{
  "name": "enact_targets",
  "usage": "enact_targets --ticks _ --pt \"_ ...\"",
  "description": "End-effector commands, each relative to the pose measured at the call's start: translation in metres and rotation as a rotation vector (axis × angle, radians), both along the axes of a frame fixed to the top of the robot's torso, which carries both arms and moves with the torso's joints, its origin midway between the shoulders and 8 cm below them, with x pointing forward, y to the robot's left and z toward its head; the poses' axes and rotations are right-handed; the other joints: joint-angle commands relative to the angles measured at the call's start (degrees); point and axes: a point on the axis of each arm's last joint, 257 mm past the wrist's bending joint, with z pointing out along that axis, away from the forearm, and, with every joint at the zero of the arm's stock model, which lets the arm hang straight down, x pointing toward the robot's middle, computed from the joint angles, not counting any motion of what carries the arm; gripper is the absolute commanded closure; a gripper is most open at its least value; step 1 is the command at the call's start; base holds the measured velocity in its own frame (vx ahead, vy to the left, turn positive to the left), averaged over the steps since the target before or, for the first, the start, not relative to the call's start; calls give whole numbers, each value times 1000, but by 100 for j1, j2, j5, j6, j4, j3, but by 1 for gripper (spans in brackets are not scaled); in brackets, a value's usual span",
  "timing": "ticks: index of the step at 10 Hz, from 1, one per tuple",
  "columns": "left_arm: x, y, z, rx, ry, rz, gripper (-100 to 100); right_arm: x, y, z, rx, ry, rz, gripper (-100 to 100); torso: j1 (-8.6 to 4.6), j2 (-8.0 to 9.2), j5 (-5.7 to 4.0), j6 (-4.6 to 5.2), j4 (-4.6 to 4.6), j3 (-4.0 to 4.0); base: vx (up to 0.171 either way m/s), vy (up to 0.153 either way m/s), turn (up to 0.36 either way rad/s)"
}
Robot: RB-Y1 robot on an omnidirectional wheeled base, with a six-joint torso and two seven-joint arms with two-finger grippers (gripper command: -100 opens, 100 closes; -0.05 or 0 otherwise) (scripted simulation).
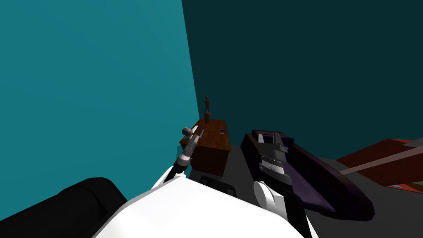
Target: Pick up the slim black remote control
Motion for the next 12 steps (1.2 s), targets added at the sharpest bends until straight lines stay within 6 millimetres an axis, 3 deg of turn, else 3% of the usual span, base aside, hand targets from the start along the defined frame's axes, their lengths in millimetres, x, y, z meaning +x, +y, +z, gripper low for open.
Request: enact_targets --ticks 1,2,3,4,7,9,10,12 --pt "-6 -9 -33 22 72 -43 -100 0 0 0 0 0 0 0 0 0 0 0 0 0 14 -117 9" --pt "-6 -8 -38 35 84 -48 -100 0 0 0 0 0 0 0 -4 -3 1 0 -1 -2 13 -115 10" --pt "-13 -16 -67 46 149 -82 -100 0 0 0 0 0 0 0 0 -5 0 1 -1 -3 27 -137 -1" --pt "-14 -14 -74 65 165 -89 -100 0 0 0 0 0 0 0 -8 -9 0 1 -2 -5 14 -129 9" --pt "-40 -28 -130 101 295 -173 -100 0 0 0 0 0 0 0 -4 3 -1 0 1 2 -8 -142 -8" --pt "-43 -21 -149 130 336 -173 -100 0 0 0 0 0 0 0 -6 0 -2 1 0 0 1 -89 1" --pt "-60 -27 -171 150 391 -222 -100 0 0 0 0 0 0 0 20 0 3 0 0 0 -11 -75 -34" --pt "-63 -20 -186 165 424 -215 -100 0 0 0 0 0 0 0 8 0 2 1 1 1 6 -84 -2"
